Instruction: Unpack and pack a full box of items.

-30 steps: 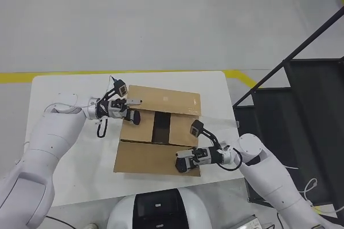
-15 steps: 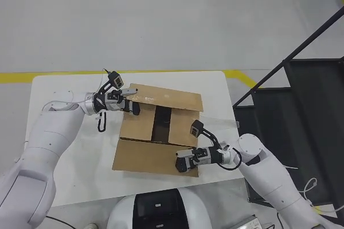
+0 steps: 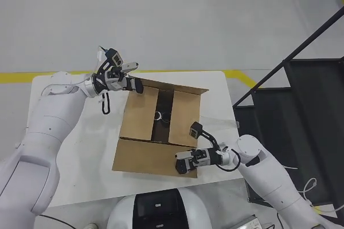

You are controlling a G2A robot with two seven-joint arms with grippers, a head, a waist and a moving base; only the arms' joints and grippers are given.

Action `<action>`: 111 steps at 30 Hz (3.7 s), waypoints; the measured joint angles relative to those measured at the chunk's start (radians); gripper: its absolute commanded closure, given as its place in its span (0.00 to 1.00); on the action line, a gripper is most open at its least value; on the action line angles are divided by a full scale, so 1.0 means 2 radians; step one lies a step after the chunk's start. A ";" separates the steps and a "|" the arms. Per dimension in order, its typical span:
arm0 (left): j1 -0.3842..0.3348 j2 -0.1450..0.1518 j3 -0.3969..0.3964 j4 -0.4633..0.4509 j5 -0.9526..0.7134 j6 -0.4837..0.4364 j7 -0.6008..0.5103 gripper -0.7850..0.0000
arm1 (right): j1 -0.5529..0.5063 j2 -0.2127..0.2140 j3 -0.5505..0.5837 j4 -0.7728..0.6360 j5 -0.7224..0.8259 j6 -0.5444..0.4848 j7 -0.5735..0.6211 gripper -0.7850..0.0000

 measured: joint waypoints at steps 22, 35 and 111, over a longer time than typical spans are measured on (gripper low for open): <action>-0.037 -0.041 0.023 0.079 0.024 -0.011 0.070 0.00 | -0.005 0.002 -0.001 -0.005 -0.016 -0.004 -0.014 0.00; -0.037 -0.041 0.023 0.079 0.024 -0.011 0.070 0.00 | -0.003 0.003 -0.004 0.003 -0.021 0.000 0.000 0.00; -0.034 -0.052 -0.034 0.143 0.156 -0.014 0.266 0.00 | -0.003 0.003 -0.004 0.003 -0.021 0.000 0.000 0.00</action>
